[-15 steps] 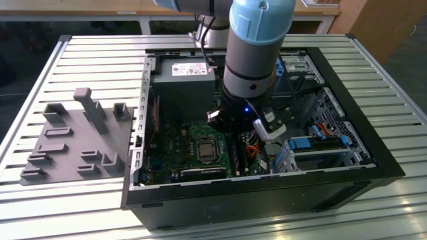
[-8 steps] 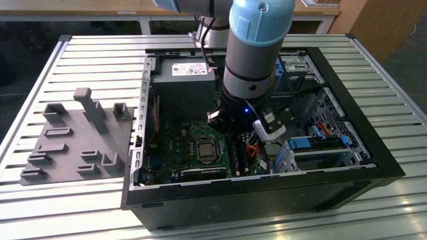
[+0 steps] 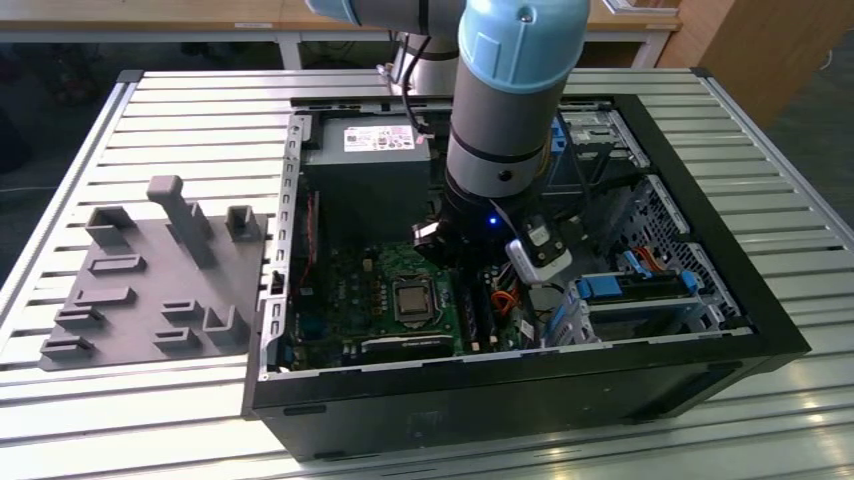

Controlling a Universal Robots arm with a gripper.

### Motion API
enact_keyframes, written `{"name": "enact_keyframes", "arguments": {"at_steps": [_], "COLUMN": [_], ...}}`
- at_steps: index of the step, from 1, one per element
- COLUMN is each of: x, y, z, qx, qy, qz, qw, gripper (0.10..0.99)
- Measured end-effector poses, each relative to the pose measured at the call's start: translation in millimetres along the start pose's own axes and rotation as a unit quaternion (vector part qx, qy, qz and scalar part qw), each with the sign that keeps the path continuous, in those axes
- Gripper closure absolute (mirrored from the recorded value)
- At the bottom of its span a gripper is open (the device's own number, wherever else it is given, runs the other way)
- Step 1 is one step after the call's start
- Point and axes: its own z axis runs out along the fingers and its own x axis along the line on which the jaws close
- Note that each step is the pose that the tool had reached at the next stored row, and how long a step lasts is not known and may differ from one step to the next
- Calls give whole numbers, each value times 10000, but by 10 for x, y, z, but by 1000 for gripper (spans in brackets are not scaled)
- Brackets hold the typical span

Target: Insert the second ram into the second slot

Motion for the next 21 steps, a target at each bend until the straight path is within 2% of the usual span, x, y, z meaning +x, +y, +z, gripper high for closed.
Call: {"name": "enact_keyframes", "arguments": {"at_steps": [3,7,8,9,21], "x": [0,-1,-1,-1,-31], "y": [0,3,3,4,1], "z": [-11,-93,-108,-117,-45], "qx": [1,0,0,1,13], "qy": [0,1,1,2,4], "qz": [0,0,0,0,0], "qw": [10000,10000,10000,10000,10000], "gripper": [878,878,894,961,980]}}
